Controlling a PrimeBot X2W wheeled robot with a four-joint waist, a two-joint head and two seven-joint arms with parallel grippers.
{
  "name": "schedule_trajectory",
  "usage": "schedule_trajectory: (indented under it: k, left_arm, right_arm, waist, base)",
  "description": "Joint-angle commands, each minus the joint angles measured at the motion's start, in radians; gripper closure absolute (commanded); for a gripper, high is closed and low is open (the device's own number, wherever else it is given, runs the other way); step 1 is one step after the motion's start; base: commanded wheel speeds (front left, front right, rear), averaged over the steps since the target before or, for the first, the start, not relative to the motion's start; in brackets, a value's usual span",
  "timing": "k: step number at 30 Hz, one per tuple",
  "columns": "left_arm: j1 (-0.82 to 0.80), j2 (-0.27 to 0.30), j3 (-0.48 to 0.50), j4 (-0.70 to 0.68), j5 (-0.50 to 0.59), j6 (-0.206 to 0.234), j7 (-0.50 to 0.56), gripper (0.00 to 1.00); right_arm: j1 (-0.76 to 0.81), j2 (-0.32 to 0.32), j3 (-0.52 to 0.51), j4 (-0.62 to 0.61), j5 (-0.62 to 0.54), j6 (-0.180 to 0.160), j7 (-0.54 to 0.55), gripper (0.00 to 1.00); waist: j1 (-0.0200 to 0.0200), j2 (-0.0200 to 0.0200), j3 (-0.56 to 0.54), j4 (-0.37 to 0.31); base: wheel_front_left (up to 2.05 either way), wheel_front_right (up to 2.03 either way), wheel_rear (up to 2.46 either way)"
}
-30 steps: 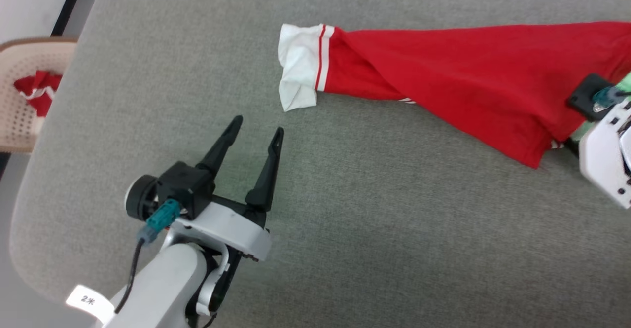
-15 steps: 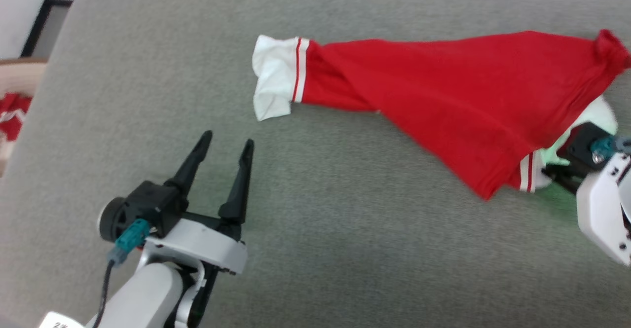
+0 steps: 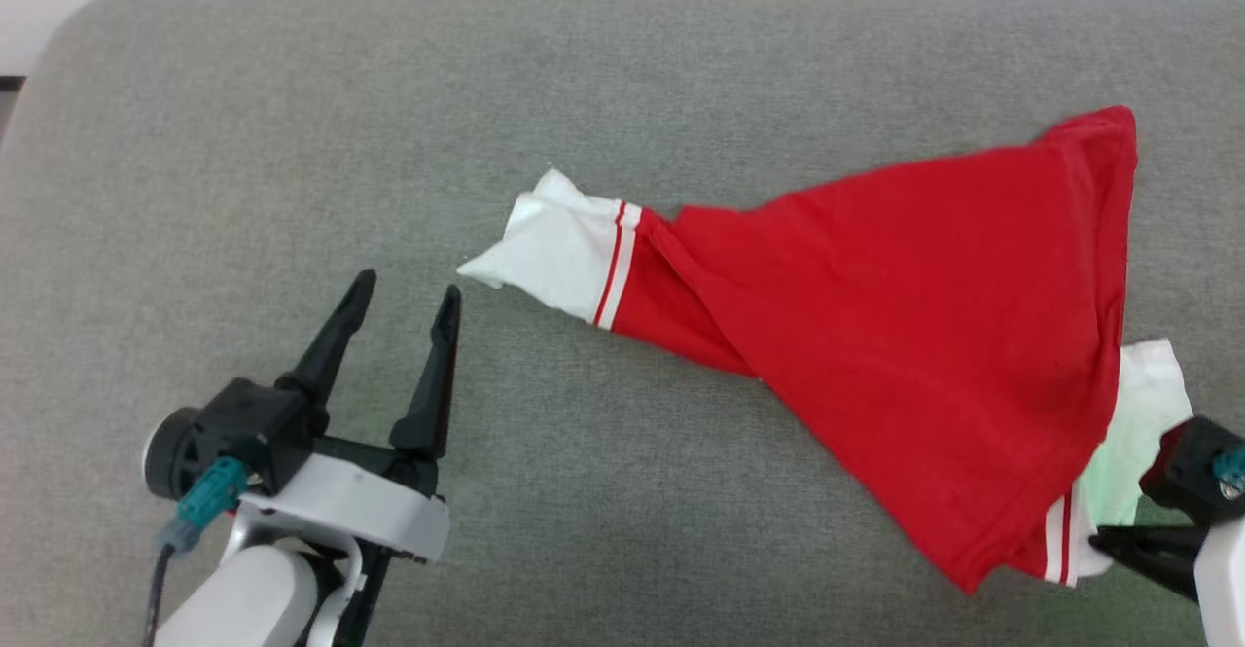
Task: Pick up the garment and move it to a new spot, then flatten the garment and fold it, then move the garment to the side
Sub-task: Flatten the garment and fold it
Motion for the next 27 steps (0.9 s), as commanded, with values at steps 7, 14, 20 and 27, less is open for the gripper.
schedule_trajectory:
  k: [7,14,20,27]
  left_arm:
    - [0.048,0.035,0.017,-0.05,-0.017,0.024,0.019,0.0]
    - [0.112,0.049,0.046,-0.083,-0.038,0.057,0.012,0.0]
    - [0.183,0.043,0.071,-0.118,-0.051,0.079,-0.003,0.0]
    - [0.172,-0.007,0.053,-0.095,-0.044,0.047,-0.011,0.0]
  right_arm:
    - [0.136,0.053,-0.121,0.077,-0.05,-0.001,-0.135,0.0]
    - [0.244,0.047,-0.241,0.088,-0.07,-0.001,-0.175,0.0]
    - [0.332,0.011,-0.4,-0.042,-0.109,-0.001,-0.162,0.0]
    - [0.387,0.069,-0.383,-0.224,-0.203,-0.001,0.028,0.0]
  waist:
    - [0.0,-0.0001,-0.01,-0.026]
    - [0.0,-0.0001,-0.027,-0.041]
    - [0.0,-0.0001,-0.035,-0.022]
    - [0.0,-0.0001,-0.033,0.05]
  base:
    - [0.0,0.0,0.0]
    - [0.0,0.0,0.0]
    - [0.0,0.0,0.0]
    - [0.0,0.0,0.0]
